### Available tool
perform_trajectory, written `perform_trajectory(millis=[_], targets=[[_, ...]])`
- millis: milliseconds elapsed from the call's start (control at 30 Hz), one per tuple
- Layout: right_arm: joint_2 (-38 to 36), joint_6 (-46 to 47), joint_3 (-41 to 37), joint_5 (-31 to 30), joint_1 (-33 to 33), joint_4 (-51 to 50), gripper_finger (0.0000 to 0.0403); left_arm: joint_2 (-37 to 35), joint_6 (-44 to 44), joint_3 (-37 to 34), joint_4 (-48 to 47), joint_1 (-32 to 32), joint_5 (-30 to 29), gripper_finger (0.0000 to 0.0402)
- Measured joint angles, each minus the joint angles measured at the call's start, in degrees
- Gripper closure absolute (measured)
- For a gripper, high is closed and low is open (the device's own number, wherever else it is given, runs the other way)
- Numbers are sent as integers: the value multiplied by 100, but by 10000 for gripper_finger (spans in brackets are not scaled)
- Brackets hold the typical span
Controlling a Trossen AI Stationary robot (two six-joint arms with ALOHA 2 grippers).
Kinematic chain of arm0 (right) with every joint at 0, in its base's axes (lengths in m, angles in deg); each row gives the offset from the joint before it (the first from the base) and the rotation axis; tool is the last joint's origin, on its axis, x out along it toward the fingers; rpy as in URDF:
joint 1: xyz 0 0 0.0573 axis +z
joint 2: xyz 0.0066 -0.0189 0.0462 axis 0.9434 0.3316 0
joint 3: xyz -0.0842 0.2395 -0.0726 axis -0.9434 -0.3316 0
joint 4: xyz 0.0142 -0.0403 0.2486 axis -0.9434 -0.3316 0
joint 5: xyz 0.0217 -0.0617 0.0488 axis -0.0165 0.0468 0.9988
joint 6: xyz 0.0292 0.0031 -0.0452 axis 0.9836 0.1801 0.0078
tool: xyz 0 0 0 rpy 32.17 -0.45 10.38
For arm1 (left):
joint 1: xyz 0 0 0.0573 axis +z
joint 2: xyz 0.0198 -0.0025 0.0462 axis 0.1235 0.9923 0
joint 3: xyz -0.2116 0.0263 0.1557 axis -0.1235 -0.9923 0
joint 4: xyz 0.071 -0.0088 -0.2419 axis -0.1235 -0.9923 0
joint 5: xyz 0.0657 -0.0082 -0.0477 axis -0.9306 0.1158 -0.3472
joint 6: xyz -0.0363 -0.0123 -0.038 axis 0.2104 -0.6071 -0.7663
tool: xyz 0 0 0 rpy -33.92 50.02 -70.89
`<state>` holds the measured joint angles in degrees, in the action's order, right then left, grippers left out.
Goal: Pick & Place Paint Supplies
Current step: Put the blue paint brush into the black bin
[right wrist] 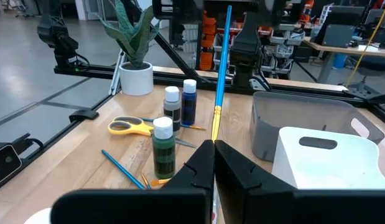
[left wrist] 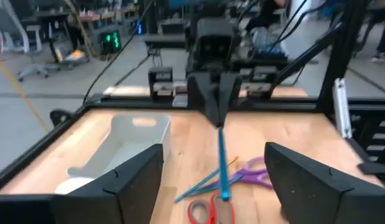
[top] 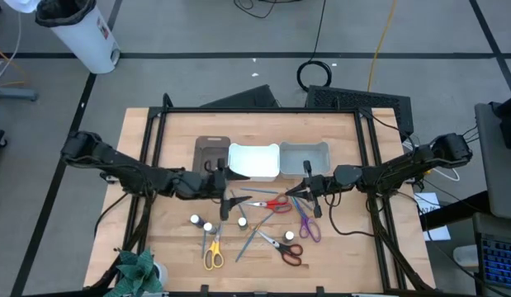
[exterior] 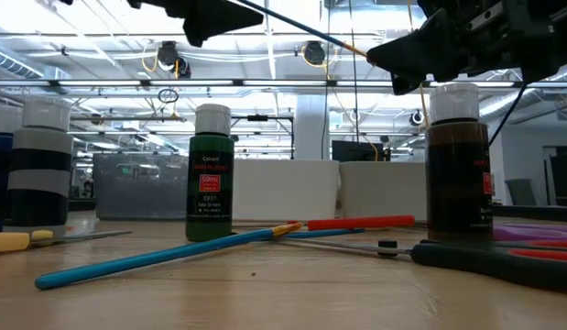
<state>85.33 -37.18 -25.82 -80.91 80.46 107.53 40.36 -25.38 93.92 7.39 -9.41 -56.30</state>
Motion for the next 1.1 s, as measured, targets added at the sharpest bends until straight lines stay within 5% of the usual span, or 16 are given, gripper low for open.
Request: perform_trajectory(millis=[200, 600, 867, 1100], targets=[[0, 1, 0, -2, 0, -2, 403, 37, -175, 122, -143, 54, 70, 183], [0, 2, 0, 13, 0, -5, 403, 37, -193, 122, -354, 163, 761, 383], [-97, 257, -2, -548, 1, -72, 395, -68, 192, 122, -532, 153, 138, 392], [-923, 748, 0, -639, 3, -1017, 315, -861, 321, -148, -1327, -191, -1270, 394]])
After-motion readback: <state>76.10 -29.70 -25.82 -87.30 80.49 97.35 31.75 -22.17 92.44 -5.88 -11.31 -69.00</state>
